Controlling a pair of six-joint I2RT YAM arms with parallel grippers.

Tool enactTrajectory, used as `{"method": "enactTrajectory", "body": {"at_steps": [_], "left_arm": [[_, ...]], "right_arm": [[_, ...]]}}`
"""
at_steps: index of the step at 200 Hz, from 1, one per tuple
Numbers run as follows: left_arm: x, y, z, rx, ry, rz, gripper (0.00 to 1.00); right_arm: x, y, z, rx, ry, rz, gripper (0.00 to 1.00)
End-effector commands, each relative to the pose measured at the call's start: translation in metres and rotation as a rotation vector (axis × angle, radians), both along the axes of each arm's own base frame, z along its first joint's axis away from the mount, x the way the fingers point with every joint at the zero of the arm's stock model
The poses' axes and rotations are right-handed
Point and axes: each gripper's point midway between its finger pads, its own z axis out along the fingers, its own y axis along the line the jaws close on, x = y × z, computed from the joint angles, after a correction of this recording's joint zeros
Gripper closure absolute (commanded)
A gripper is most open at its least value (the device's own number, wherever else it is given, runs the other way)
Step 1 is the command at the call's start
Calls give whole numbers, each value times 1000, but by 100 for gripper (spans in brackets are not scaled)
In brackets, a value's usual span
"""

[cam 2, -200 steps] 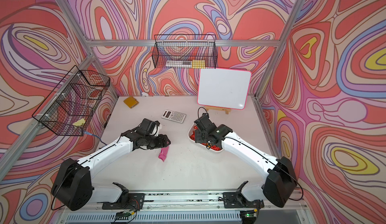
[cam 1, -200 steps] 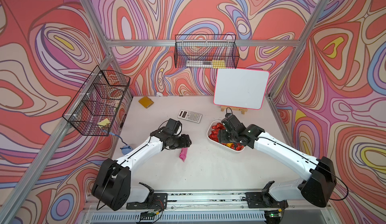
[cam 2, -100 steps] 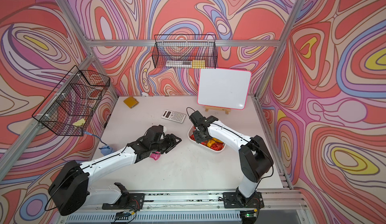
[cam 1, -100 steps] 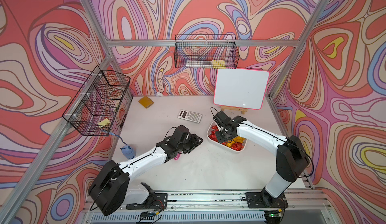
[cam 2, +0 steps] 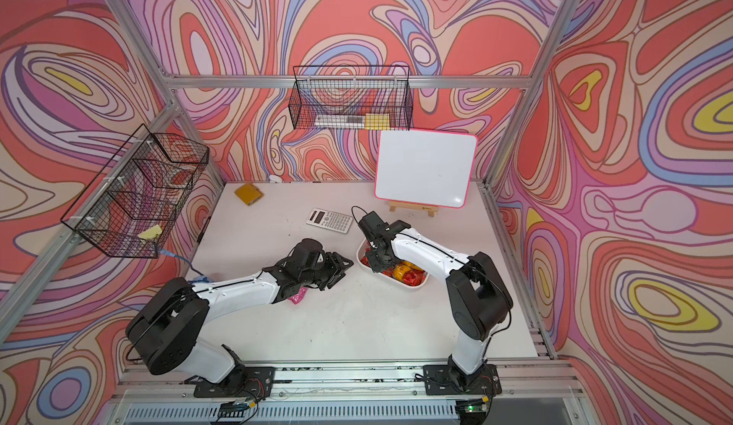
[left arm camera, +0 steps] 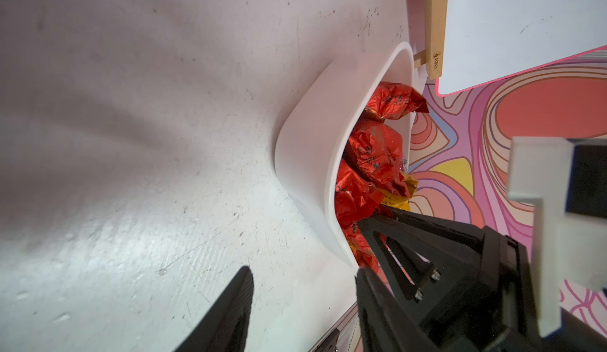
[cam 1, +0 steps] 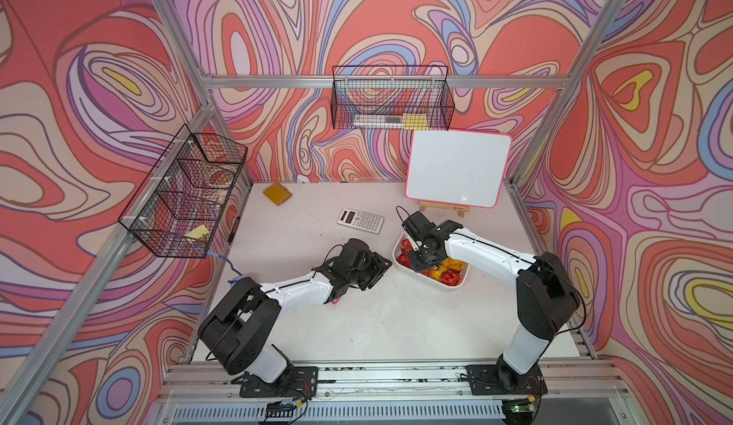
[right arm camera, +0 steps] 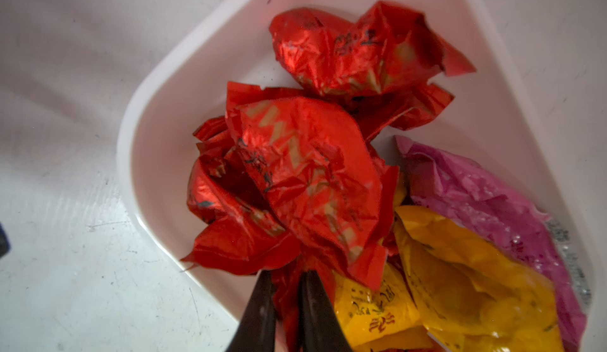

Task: Take the tea bags out of the storage box
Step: Pick up the tea bag from the storage box.

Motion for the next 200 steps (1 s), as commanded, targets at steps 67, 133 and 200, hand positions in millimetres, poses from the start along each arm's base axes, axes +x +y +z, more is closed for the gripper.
{"method": "enactTrajectory", "body": {"at_steps": [67,133,200], "left_arm": [[12,-25,-4,-25,22,-30,36],[15,-28,-6,-16,26,-28,35],[14,-35,-5,-7,36,-27,38]], "right_arm": [[3,0,36,100,-104,-56,98],[-2,-3,73,230,-215,-145,100],[-12,-24,96,334,-319,-319,100]]}}
